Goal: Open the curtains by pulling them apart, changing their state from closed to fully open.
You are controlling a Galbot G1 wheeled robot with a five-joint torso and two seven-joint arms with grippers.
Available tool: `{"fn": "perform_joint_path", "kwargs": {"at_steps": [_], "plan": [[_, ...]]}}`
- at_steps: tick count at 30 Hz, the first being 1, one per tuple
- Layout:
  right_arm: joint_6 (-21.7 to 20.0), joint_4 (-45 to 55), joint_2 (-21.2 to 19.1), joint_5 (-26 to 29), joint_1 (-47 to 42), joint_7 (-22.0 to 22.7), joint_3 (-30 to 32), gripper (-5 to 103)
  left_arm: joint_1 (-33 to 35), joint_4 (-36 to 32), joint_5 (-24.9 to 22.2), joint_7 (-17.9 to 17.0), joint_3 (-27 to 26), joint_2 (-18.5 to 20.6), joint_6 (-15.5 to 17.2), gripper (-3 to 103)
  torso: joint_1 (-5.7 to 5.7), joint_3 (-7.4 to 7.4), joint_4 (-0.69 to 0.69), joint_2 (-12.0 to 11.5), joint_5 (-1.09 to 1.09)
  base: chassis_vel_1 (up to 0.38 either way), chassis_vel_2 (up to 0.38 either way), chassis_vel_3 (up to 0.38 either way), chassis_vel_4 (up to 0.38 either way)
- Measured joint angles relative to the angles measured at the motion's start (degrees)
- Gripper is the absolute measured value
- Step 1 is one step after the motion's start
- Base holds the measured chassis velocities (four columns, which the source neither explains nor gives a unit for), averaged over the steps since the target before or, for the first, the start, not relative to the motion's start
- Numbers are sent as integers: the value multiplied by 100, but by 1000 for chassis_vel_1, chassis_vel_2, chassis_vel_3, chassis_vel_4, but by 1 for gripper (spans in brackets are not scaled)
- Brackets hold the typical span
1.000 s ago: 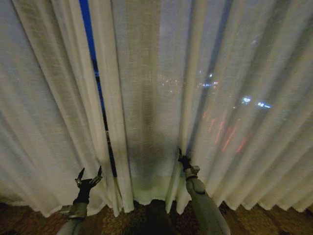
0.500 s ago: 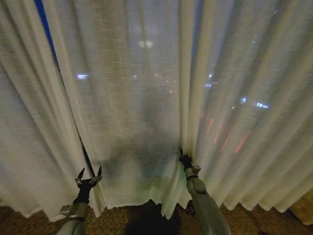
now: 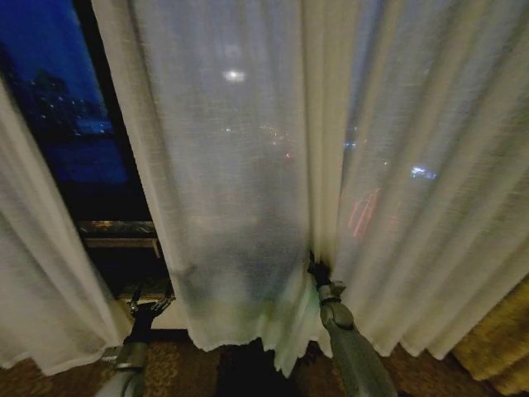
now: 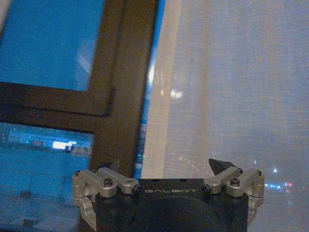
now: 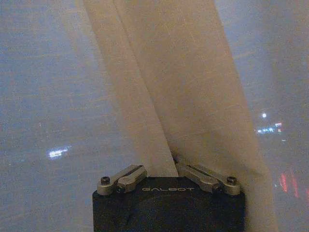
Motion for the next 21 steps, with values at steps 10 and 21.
{"fn": "perform_joint_path", "kwargs": {"at_steps": [10, 21], "plan": [[-29, 58, -17, 23, -34, 0, 16, 0, 0, 0, 0, 0, 0, 0, 0, 100, 0, 0, 0, 0, 1, -359, -353, 362, 353], [-50, 111, -12, 21, -66, 2, 48, 0, 0, 0, 0, 0, 0, 0, 0, 100, 0, 0, 0, 0, 0, -345, -365, 350, 344]]}}
